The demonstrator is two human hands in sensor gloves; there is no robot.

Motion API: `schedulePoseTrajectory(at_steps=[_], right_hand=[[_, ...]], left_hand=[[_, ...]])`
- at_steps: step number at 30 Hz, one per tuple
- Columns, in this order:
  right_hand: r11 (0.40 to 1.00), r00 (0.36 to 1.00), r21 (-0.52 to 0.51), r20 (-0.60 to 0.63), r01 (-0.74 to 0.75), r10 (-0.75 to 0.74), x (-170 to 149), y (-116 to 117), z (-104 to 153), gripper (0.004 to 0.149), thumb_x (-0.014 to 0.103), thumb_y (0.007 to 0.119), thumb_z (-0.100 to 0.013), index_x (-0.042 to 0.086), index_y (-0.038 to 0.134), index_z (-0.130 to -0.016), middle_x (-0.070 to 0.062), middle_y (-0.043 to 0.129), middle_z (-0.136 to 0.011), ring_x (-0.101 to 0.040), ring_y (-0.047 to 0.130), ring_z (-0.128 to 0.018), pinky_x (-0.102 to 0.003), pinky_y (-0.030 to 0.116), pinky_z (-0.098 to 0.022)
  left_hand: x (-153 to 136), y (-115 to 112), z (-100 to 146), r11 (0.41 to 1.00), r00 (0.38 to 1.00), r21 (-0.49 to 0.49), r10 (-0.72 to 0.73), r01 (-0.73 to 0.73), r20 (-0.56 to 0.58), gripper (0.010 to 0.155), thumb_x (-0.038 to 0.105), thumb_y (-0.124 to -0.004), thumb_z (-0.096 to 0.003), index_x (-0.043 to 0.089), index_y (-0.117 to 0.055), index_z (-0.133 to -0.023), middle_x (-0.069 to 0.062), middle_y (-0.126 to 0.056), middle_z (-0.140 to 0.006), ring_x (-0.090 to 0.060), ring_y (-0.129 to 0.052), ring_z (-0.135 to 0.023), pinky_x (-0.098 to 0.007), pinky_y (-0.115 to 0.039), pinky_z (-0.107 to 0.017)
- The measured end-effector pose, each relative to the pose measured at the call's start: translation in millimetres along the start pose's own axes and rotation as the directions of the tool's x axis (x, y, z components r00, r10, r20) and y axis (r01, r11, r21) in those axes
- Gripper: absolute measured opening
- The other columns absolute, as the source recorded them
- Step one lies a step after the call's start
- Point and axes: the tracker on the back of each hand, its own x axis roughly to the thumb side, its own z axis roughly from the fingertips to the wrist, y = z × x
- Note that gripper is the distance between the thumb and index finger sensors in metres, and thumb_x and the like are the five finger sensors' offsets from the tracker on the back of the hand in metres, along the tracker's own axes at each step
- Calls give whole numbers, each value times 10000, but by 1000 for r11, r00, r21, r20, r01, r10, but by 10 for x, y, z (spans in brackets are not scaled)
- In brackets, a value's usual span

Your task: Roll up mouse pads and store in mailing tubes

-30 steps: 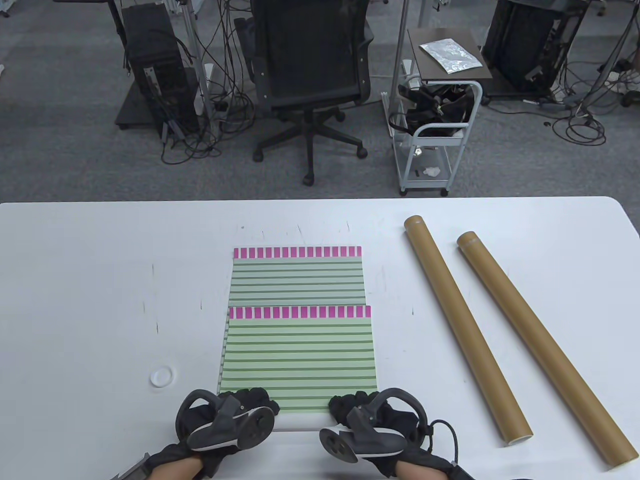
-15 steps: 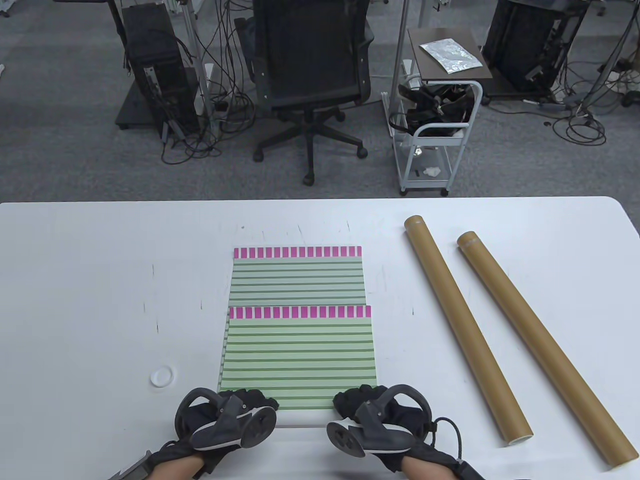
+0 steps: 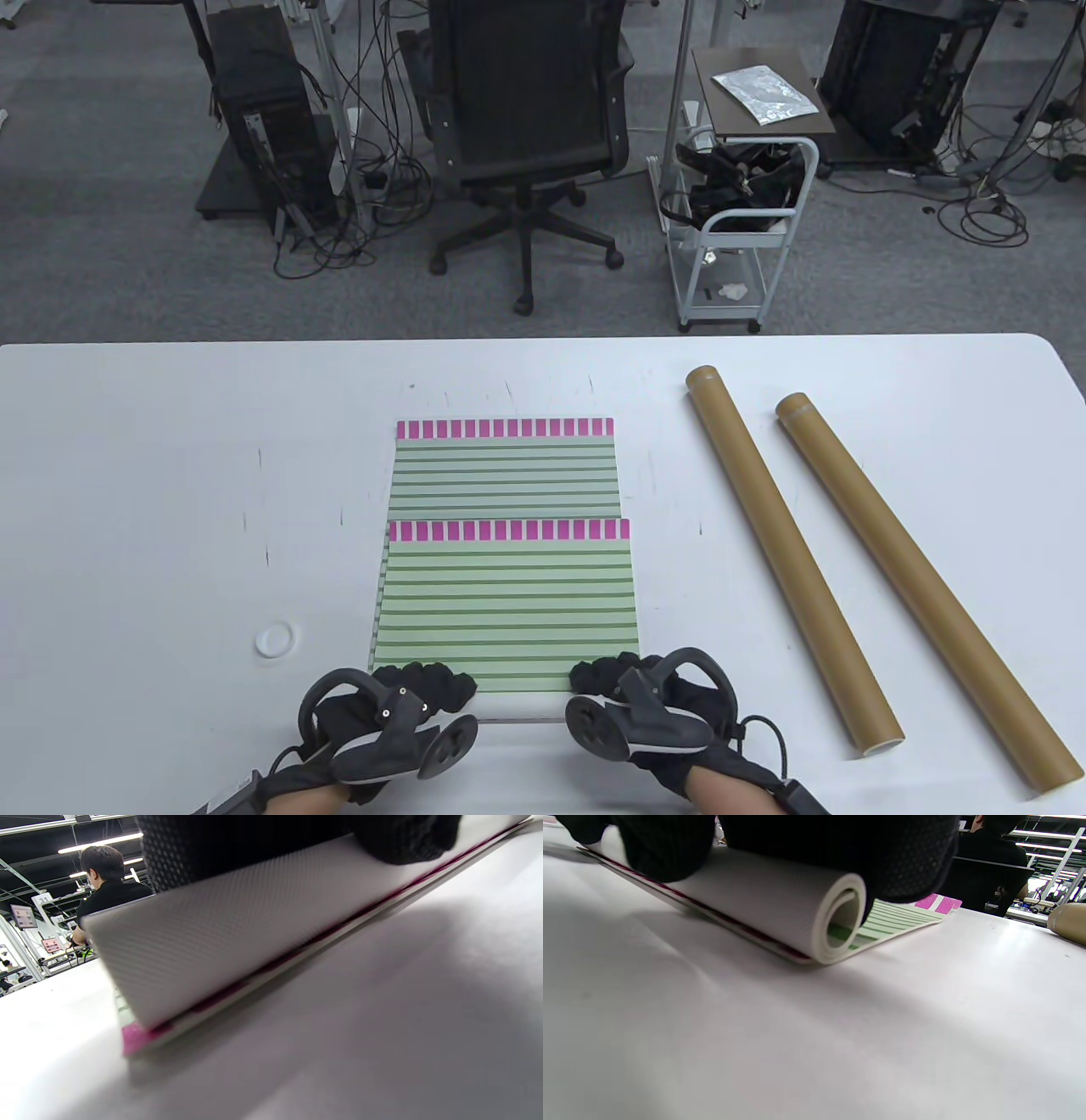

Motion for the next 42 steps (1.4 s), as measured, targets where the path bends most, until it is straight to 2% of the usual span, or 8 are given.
schedulePoseTrajectory(at_steps=[10,15,19,30,33,36,40,42], right_hand=[[999,999,44,34,25,-27,18,-14,41,561,422,717,-451,165,761,-948,-66,883,-835,-270,927,-657,-448,787,-542],[1000,1000,-24,24,3,-3,35,-54,76,587,437,744,-433,168,744,-954,-65,870,-844,-273,912,-677,-452,773,-558],[999,999,11,24,-33,32,56,-44,32,542,403,740,-445,183,757,-940,-48,890,-829,-258,934,-660,-432,799,-532],[999,999,24,8,-34,34,70,-43,30,532,345,667,-476,153,745,-966,-81,874,-862,-294,922,-691,-464,784,-547],[994,998,-92,22,-55,57,128,-83,92,575,387,719,-456,182,692,-992,-63,824,-912,-285,891,-727,-461,763,-575],[985,989,-87,17,-147,149,190,-86,49,536,371,744,-450,204,716,-959,-24,856,-863,-240,919,-682,-423,790,-550],[995,997,-67,5,-75,75,180,-70,55,527,342,748,-459,185,723,-961,-53,856,-867,-278,922,-674,-415,803,-516],[991,993,-68,9,-118,119,198,-69,45,522,336,727,-466,186,719,-966,-50,856,-873,-273,926,-679,-406,809,-515]], left_hand=[[16,11,79,999,996,-16,44,-43,76,496,489,-686,-396,393,-689,-882,106,-943,-791,-122,-1029,-636,-229,-900,-463],[-5,-19,45,996,995,-40,78,-76,53,468,439,-641,-421,385,-712,-881,109,-895,-852,-159,-977,-710,-261,-878,-520],[-24,-12,17,994,994,-55,93,-90,50,457,425,-631,-430,386,-731,-875,108,-892,-857,-157,-969,-731,-276,-871,-553],[37,40,95,997,995,39,-64,61,72,525,495,-757,-369,365,-735,-877,109,-908,-842,-122,-992,-699,-253,-881,-533],[21,18,76,999,997,13,-44,43,63,502,466,-715,-401,360,-734,-891,100,-901,-865,-129,-986,-723,-260,-876,-547],[-18,4,48,1000,999,-13,8,-8,51,485,447,-687,-416,367,-733,-893,102,-898,-873,-130,-978,-735,-268,-870,-556],[-101,69,45,995,996,-48,86,-85,27,488,459,-689,-418,367,-724,-896,103,-884,-881,-148,-958,-774,-304,-849,-600],[-117,100,79,992,992,13,126,-126,5,511,498,-723,-397,371,-712,-892,105,-861,-888,-159,-938,-789,-317,-831,-617]])
